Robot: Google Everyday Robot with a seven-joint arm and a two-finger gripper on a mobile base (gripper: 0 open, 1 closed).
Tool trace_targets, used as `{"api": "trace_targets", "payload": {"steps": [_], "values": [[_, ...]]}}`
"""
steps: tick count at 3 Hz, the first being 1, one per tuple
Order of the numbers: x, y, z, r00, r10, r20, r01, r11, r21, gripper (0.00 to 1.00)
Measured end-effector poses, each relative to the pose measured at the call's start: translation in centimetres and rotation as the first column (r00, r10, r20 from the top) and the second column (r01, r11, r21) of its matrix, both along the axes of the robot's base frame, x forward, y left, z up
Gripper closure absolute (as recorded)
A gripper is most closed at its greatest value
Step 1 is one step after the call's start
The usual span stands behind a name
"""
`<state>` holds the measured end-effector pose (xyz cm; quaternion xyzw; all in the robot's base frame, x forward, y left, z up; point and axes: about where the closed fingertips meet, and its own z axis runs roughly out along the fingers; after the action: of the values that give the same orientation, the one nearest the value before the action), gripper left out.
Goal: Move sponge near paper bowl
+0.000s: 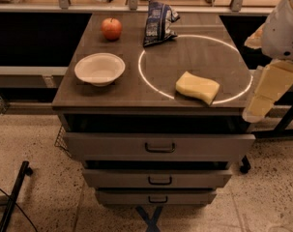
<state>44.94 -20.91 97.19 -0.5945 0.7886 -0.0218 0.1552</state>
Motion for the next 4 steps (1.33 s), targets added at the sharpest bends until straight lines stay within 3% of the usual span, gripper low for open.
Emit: {"api": "trace_targets", "payload": {"steps": [1, 2, 3, 4], "values": [[5.2, 3.2, -3.2, 0.9996, -0.006, -0.028, 0.008, 0.997, 0.075, 0.0], [8.8, 4.7, -6.3, 0.9993, -0.038, 0.007, 0.036, 0.99, 0.14, 0.0], [11.5, 4.9, -10.5, 0.9895, -0.141, 0.031, 0.133, 0.975, 0.177, 0.0], [12.7, 4.9, -14.7, 0.9733, -0.229, -0.015, 0.227, 0.953, 0.2, 0.0]]}}
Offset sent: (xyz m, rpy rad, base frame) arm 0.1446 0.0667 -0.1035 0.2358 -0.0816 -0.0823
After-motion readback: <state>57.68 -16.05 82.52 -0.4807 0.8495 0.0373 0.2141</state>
